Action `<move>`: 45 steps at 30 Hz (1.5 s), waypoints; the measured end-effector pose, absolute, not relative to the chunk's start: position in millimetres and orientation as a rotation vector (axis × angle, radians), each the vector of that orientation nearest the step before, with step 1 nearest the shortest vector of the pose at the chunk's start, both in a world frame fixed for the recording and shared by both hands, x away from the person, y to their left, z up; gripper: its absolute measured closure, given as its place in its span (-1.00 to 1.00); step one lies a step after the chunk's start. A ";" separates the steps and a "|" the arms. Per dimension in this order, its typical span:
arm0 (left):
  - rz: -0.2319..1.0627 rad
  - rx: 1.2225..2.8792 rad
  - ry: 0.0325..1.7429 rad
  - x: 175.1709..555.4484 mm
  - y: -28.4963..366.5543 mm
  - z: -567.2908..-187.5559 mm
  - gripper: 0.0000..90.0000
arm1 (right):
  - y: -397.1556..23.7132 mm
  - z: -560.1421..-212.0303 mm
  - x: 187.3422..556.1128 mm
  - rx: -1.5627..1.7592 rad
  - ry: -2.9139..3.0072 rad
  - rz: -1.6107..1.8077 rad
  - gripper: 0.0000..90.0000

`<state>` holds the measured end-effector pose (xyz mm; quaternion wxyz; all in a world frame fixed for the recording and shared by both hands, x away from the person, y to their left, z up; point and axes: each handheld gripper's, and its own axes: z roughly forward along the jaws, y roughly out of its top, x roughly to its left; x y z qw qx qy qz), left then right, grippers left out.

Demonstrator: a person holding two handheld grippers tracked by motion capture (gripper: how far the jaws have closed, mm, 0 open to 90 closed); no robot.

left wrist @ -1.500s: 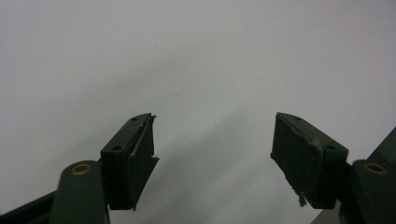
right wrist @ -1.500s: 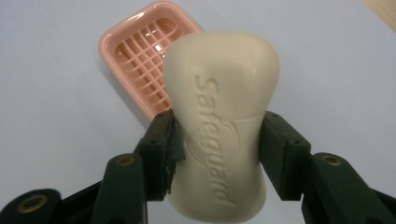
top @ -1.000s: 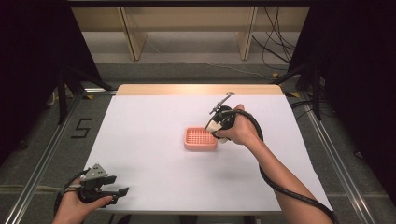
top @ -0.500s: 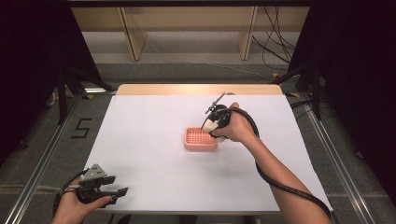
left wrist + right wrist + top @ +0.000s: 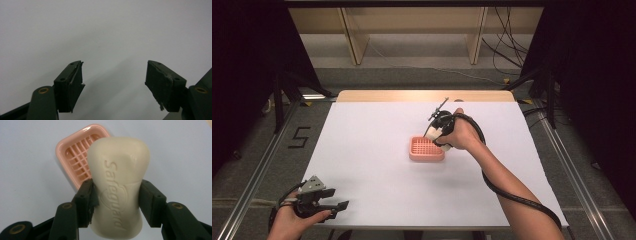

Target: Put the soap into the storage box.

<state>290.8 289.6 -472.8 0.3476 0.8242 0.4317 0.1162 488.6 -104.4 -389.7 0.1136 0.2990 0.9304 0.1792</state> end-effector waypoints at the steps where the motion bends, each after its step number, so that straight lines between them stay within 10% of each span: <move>1: 0.304 2.128 1.127 290.7 289.0 -473.3 -0.34 | -104.0 -389.6 489.7 0.860 2.733 0.522 0.12; 45: 0.294 2.115 1.144 290.9 289.9 -474.1 -0.34 | -72.8 -405.1 505.7 0.748 2.801 0.442 0.12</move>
